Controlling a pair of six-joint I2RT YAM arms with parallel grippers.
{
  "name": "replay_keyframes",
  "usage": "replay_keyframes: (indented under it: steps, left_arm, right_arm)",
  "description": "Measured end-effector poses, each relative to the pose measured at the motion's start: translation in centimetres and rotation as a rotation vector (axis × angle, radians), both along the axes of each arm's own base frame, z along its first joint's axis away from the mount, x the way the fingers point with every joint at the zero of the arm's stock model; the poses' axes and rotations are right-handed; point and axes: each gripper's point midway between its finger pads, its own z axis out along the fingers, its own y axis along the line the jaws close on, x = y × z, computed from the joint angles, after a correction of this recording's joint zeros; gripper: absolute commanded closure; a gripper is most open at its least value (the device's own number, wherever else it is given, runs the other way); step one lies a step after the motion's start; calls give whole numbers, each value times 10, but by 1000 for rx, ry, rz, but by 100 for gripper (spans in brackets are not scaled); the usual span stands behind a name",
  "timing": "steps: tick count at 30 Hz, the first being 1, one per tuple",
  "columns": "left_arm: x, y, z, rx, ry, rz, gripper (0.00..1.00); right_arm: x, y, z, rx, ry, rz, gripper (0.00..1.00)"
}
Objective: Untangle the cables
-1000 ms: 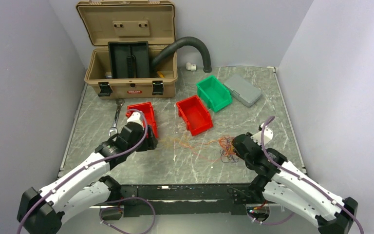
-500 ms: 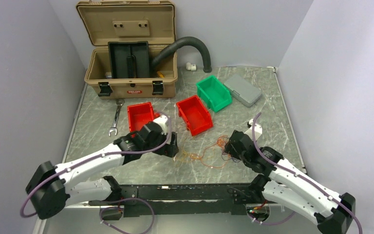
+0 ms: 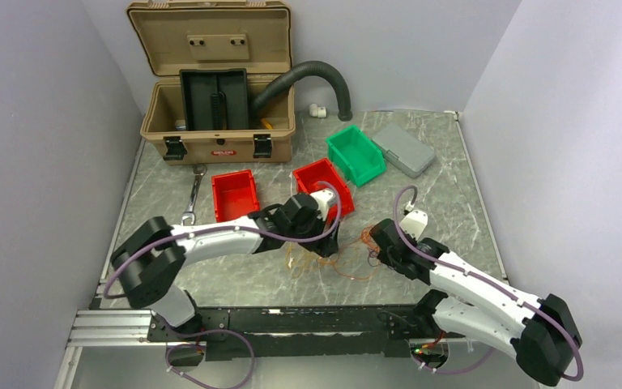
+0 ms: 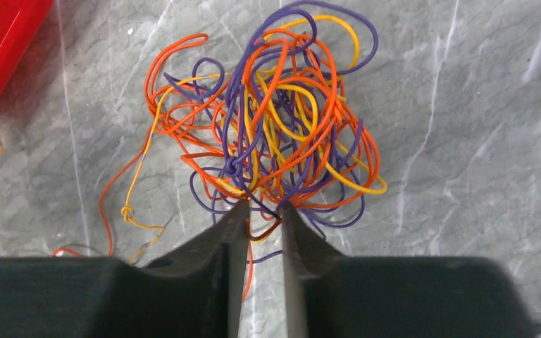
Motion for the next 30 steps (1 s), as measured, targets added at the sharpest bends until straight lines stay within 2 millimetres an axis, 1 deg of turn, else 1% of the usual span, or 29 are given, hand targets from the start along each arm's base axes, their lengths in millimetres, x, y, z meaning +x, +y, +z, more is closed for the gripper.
replay_keyframes:
  steps: [1, 2, 3, 9, 12, 15, 17, 19, 20, 21, 22, 23, 26, 29, 30]
  left_arm:
    - [1, -5, -3, 4, 9, -11, 27]
    - [4, -12, -6, 6, 14, -21, 27]
    - [6, -18, -8, 6, 20, -30, 28]
    - [16, -50, -12, -25, 44, -76, 31]
    - [17, -63, -14, -43, 59, -98, 32]
    - [15, -75, -21, -50, 83, -116, 38]
    - [13, -83, -27, -50, 104, -127, 44]
    - [11, -88, -36, -37, 126, -128, 55]
    - [11, -89, -41, -25, 138, -122, 67]
    - [11, -89, -46, -11, 149, -113, 81]
    - [12, -90, -51, 1, 159, -103, 97]
    - [13, -90, -56, 16, 163, -99, 100]
    - [12, -85, -63, 44, 183, -79, 100]
    - [16, -76, -59, 75, 163, -44, 100]
    - [18, -69, -54, 94, 147, -22, 100]
  right_arm:
    - [1, -1, -1, -9, 0, -1, 91]
    - [2, -2, 0, -17, -4, -1, 98]
    - [4, -2, 2, -24, -11, -3, 100]
    - [11, 0, 20, 11, -83, 4, 100]
    - [13, 1, 26, 37, -112, 7, 100]
    - [13, 2, 29, 52, -128, 10, 100]
    - [13, 2, 31, 57, -134, 12, 100]
    - [13, 2, 32, 61, -139, 11, 100]
    - [13, 2, 32, 62, -140, 11, 100]
    - [13, 2, 32, 62, -140, 11, 100]
    - [13, 2, 32, 62, -140, 11, 100]
    - [13, 2, 32, 63, -140, 10, 100]
    - [13, 1, 32, 70, -143, -9, 100]
    - [13, -4, 27, 85, -138, -76, 100]
    - [11, -8, 23, 87, -126, -111, 100]
